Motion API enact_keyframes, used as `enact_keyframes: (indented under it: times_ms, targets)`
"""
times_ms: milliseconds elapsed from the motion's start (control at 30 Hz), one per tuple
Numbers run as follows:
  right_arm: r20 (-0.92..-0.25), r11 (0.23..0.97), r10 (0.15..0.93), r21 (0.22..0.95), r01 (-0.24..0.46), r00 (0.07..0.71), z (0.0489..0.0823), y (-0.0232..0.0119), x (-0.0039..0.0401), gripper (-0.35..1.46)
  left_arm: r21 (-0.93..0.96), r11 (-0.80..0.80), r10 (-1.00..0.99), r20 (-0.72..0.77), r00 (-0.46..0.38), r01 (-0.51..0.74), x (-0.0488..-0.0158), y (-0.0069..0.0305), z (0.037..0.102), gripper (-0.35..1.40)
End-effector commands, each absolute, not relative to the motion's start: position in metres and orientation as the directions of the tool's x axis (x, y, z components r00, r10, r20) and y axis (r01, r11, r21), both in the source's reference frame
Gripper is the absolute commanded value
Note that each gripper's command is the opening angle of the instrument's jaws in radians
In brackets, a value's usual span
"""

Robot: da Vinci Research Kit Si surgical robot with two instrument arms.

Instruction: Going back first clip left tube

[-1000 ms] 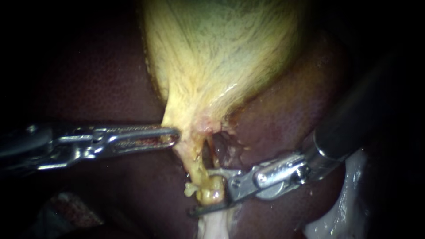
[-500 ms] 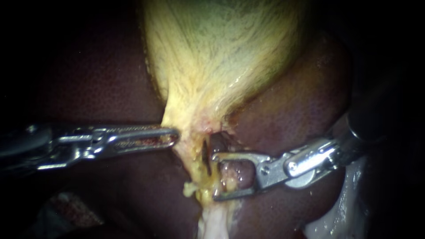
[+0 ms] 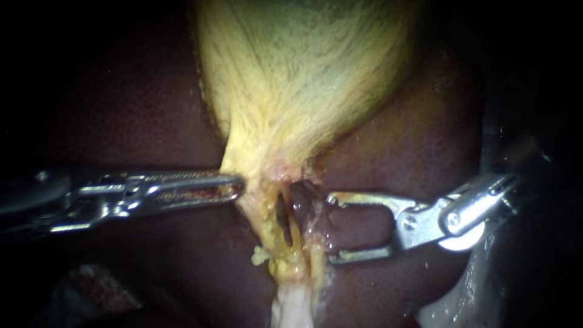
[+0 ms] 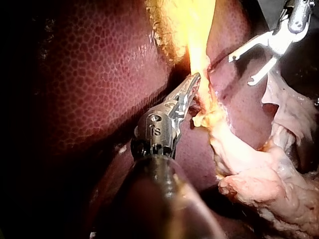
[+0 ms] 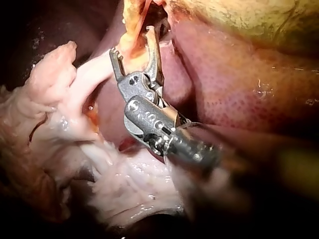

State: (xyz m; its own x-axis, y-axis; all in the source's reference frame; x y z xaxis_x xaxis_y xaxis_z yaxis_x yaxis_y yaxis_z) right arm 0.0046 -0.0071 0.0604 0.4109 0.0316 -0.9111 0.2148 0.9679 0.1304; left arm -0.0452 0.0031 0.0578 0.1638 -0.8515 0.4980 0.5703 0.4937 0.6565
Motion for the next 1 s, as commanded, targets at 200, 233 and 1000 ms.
enact_keyframes:
  times_ms: [200, 233, 1000]
  targets:
    - [-0.914, 0.968, 0.005, 0.107, 0.227, 0.405, 0.0593, -0.0063, 0.0033, 0.60, 0.656, 0.494, -0.851, 0.499, 0.164, 0.571, -0.0454, 0.0030, 0.0581, -0.35]
    - [-0.915, 0.968, -0.004, 0.097, 0.230, 0.404, 0.0592, -0.0063, 0.0031, 0.60, 0.655, 0.494, -0.851, 0.499, 0.163, 0.571, -0.0455, 0.0030, 0.0582, -0.35]
    - [-0.915, 0.968, -0.023, 0.080, 0.237, 0.404, 0.0588, -0.0057, 0.0023, 0.60, 0.654, 0.510, -0.843, 0.511, 0.171, 0.558, -0.0497, 0.0026, 0.0642, -0.35]
